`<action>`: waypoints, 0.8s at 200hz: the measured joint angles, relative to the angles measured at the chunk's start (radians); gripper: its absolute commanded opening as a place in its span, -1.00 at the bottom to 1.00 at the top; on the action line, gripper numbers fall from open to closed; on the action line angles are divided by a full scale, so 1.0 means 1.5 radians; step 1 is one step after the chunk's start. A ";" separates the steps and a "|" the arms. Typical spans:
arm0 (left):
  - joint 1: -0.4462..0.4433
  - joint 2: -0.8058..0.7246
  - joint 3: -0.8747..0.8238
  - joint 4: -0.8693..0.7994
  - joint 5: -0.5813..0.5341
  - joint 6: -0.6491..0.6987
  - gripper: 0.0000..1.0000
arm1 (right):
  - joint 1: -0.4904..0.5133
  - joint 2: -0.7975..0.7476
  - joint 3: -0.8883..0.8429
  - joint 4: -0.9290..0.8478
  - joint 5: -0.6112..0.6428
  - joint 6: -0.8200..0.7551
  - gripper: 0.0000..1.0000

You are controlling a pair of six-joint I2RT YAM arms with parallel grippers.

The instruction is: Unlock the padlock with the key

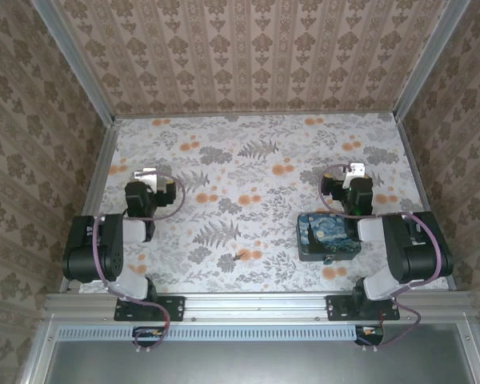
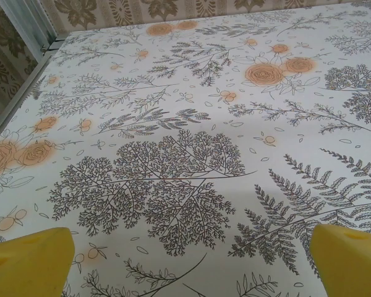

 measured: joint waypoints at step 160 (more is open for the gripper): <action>0.004 0.000 0.005 -0.001 0.000 0.000 1.00 | -0.015 0.000 0.000 -0.001 -0.047 -0.002 0.99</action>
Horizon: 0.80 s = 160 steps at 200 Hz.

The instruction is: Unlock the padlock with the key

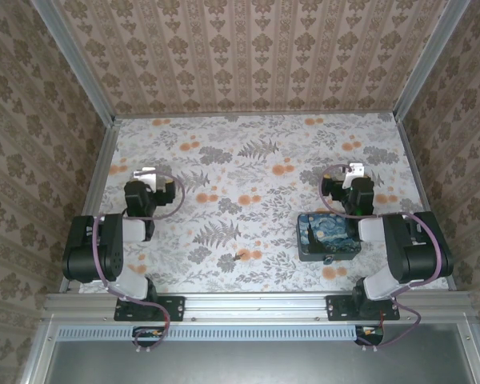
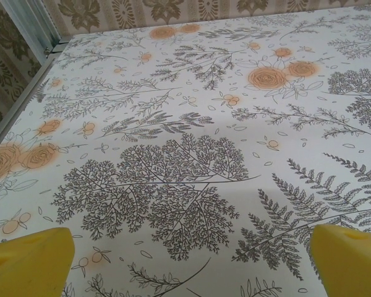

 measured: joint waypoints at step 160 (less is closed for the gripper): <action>-0.240 -0.175 0.352 -0.602 -0.080 -0.122 1.00 | -0.051 -0.396 0.157 -0.760 0.013 0.277 0.87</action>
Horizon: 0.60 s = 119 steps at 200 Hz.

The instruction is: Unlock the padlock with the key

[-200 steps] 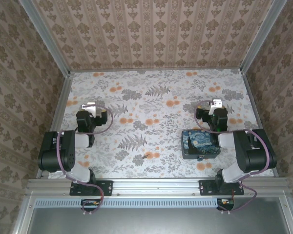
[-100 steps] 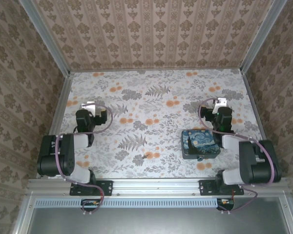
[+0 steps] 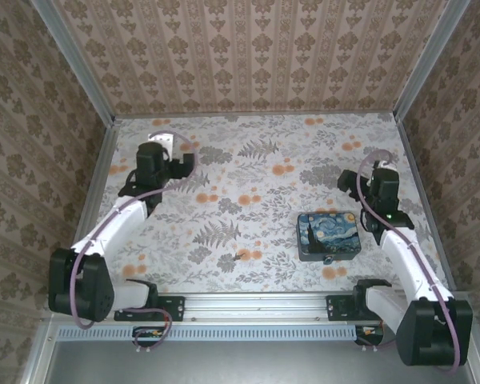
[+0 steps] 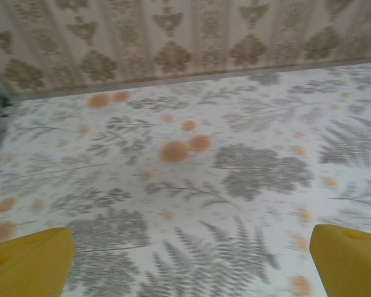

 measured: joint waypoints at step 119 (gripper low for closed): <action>-0.385 0.156 0.086 -0.121 0.045 -0.315 1.00 | -0.007 -0.072 -0.025 -0.271 -0.036 0.083 0.66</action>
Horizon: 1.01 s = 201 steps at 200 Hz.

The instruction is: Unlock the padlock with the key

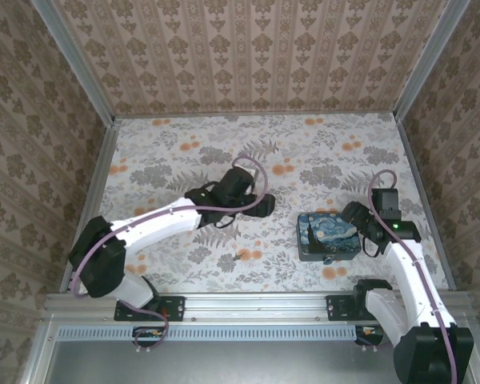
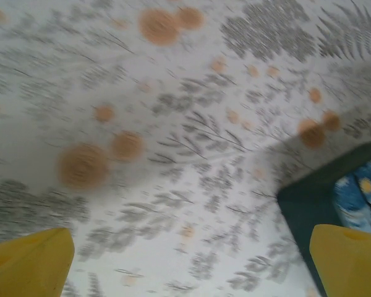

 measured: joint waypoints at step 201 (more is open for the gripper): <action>-0.100 0.211 0.023 0.229 0.150 -0.261 1.00 | 0.070 0.021 -0.089 0.144 -0.141 0.099 0.01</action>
